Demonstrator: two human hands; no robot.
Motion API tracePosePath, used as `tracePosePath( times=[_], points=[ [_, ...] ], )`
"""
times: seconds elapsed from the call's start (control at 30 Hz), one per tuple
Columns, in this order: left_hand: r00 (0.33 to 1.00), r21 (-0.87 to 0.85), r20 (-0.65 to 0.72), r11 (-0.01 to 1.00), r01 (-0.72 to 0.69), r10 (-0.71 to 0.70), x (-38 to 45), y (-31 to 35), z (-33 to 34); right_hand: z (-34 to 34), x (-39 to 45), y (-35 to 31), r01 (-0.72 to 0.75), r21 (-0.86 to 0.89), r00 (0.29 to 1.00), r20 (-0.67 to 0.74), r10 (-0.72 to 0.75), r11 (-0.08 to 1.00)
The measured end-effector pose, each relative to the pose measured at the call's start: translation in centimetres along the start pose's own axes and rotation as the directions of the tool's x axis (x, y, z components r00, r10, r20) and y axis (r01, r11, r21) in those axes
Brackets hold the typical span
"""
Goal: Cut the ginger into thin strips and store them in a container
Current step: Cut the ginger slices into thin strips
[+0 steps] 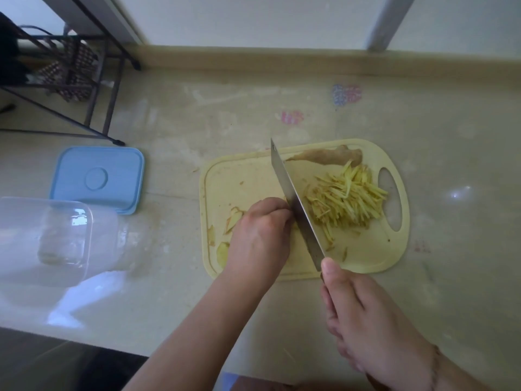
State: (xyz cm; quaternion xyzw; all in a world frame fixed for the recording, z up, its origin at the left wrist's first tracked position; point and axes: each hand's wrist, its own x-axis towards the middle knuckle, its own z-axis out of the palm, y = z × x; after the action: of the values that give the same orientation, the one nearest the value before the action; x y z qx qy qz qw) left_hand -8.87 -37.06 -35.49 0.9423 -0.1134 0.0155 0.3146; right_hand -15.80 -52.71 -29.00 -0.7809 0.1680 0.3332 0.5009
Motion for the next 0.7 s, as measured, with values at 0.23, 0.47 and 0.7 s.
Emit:
tracePosePath(
  times=[0.23, 0.47, 0.7],
  points=[
    [1.0, -0.01, 0.018, 1.0, 0.002, -0.002, -0.1, 0.1, -0.1, 0.2, -0.3, -0.3, -0.028, 0.018, 1.0, 0.011, 0.027, 0.999],
    [1.0, -0.046, 0.019, 0.999, 0.014, -0.013, 0.1, -0.1, -0.2, 1.0, 0.6, 0.6, 0.004, -0.002, 1.0, -0.023, -0.004, 1.0],
    [1.0, -0.049, -0.016, 0.999, 0.002, -0.003, 0.0, 0.1, -0.2, 0.2, 2.1, 1.5, 0.064, -0.023, 0.996, -0.065, -0.065, 0.998]
  ],
)
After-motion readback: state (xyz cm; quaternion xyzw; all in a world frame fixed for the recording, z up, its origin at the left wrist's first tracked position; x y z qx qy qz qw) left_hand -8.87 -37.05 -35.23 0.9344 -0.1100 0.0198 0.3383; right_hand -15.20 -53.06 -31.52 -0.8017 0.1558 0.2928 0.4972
